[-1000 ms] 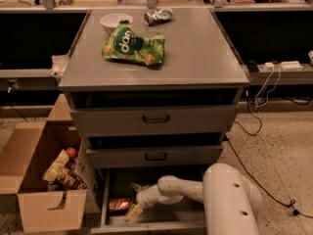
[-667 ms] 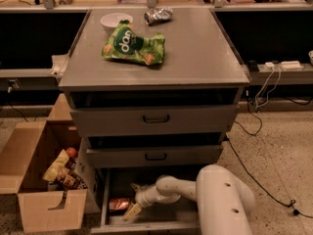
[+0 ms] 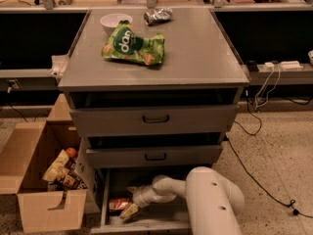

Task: Pick coke can from bottom drawer and place on counter

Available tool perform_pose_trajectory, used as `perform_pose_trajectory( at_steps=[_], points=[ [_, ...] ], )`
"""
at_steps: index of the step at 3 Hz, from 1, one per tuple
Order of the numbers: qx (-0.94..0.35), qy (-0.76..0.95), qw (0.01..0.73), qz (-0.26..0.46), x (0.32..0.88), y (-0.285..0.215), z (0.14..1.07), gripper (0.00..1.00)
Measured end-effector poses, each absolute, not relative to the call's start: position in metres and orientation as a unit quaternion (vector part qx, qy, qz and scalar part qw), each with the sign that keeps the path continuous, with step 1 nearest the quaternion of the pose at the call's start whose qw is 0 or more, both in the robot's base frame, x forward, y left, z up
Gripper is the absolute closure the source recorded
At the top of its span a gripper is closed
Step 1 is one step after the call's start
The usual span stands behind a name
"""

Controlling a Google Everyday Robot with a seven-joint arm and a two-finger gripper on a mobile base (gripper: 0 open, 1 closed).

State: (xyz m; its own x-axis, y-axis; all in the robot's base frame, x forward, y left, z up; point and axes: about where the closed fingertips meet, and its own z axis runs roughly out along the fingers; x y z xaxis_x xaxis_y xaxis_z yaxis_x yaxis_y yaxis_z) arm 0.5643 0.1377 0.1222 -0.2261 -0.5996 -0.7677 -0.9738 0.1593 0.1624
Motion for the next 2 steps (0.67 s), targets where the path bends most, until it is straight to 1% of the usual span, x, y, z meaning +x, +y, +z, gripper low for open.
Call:
perform_pose_trajectory(
  at_steps=[1, 2],
  points=[
    [-0.561, 0.710, 0.266, 0.333, 0.5579, 0.1430, 0.1124, 0.38],
    [-0.565, 0.701, 0.275, 0.338, 0.5520, 0.1439, 0.1219, 0.61]
  ],
)
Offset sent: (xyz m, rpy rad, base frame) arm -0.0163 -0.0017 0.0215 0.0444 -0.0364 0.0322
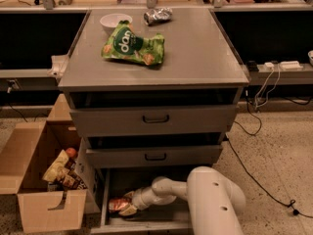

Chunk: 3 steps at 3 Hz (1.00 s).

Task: Pick coke can from bottom drawer and place on counter

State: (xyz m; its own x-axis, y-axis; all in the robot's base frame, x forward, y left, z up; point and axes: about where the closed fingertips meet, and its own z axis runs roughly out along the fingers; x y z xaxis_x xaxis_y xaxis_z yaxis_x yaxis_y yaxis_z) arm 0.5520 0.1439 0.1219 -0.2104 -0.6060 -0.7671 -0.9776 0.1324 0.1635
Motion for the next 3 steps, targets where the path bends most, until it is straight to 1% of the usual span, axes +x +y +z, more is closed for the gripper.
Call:
perform_pose_trajectory(
  at_steps=[1, 2, 3],
  points=[
    [-0.568, 0.665, 0.316, 0.367, 0.539, 0.133, 0.165, 0.85],
    [-0.563, 0.624, 0.374, 0.392, 0.533, 0.099, 0.224, 1.00],
    [-0.564, 0.591, 0.416, 0.398, 0.529, 0.063, 0.279, 1.00]
  ],
)
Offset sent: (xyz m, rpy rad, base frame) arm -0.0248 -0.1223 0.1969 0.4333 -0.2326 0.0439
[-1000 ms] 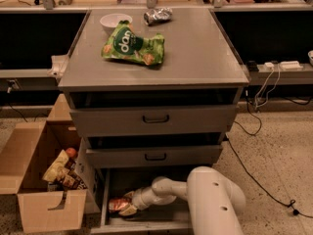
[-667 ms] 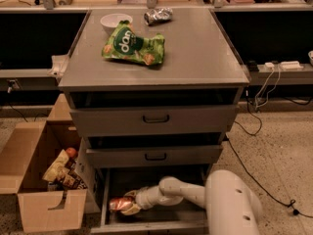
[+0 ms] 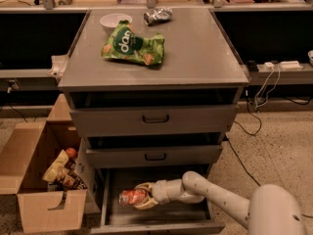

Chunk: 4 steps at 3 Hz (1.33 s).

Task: Pick coke can from bottom drawer and place on counter

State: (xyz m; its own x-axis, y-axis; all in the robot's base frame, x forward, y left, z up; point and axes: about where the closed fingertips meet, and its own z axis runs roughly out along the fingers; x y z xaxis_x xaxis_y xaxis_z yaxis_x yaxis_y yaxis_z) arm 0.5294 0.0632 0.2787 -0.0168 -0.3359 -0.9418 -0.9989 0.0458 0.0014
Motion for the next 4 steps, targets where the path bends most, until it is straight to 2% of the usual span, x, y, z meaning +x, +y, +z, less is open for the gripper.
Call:
perform_pose_trajectory(
  at_steps=[2, 4],
  points=[
    [-0.570, 0.566, 0.430, 0.413, 0.528, 0.056, 0.314, 1.00],
    [-0.613, 0.480, 0.460, 0.427, 0.495, 0.043, 0.453, 1.00]
  ],
)
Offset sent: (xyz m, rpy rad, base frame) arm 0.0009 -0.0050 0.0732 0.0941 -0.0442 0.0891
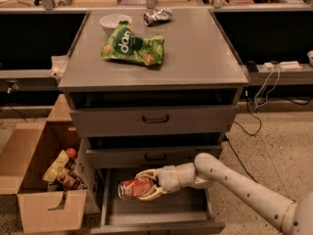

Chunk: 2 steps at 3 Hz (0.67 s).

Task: Pick coke can from bottom drawer and place on counter

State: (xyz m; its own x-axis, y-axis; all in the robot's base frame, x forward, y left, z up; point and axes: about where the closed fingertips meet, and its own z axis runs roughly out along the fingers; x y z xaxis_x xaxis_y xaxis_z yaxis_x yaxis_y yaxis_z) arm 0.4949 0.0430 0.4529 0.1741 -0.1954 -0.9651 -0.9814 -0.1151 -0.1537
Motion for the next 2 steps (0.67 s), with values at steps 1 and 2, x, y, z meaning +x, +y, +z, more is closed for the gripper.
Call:
perform_pose_trajectory(
  at_steps=[1, 2],
  points=[
    [-0.636, 0.449, 0.483, 0.401, 0.4777, 0.0275, 0.5265, 1.00],
    [-0.637, 0.449, 0.483, 0.400, 0.4782, 0.0270, 0.5270, 1.00]
  ],
)
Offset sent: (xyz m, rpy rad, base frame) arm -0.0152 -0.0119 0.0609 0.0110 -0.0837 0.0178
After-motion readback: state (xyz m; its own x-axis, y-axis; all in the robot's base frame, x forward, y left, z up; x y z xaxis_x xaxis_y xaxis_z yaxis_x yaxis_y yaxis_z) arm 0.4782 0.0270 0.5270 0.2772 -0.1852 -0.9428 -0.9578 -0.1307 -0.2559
